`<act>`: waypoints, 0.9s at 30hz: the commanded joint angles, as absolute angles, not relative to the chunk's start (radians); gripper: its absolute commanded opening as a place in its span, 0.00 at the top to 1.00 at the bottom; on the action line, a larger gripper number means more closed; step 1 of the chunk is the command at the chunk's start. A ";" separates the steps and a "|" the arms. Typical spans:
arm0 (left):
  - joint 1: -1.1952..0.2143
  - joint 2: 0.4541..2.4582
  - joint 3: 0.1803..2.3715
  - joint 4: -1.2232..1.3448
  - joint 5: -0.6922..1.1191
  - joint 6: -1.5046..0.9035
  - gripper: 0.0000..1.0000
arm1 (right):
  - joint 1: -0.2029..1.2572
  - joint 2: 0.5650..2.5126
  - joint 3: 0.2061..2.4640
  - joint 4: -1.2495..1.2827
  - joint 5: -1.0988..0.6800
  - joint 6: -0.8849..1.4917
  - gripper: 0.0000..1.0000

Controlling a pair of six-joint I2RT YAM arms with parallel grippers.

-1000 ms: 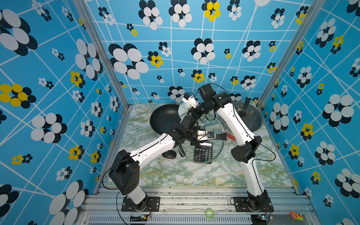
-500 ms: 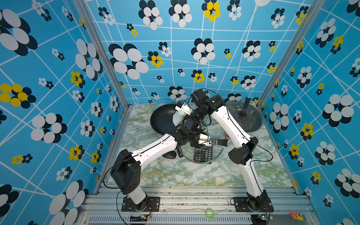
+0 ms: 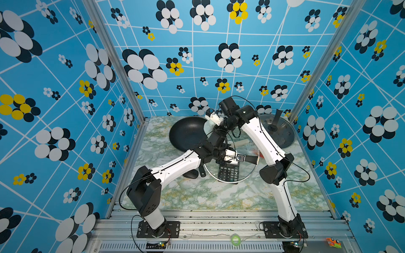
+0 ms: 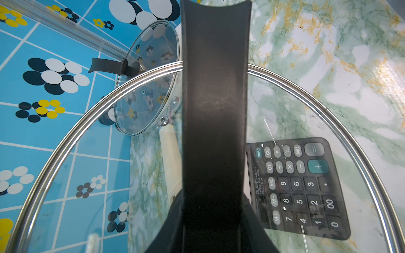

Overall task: Wipe the pot lid with a cloth
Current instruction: Wipe the pot lid.

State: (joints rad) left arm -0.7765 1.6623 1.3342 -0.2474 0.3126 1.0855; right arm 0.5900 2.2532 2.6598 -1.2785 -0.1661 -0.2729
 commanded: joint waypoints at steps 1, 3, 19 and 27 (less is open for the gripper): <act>-0.773 1.609 1.408 -0.072 0.282 1.080 1.00 | 0.511 2.210 2.655 -1.244 0.006 -0.243 1.00; -0.771 1.608 1.413 -0.070 0.283 1.085 1.00 | 0.485 2.199 2.633 -1.240 0.033 -0.234 1.00; -0.790 1.595 1.468 -0.077 0.228 1.258 1.00 | 0.395 2.130 2.467 -1.315 0.007 -0.298 1.00; -0.780 1.620 1.499 -0.074 0.206 1.134 1.00 | 0.367 1.891 2.234 -1.101 -0.004 -0.237 1.00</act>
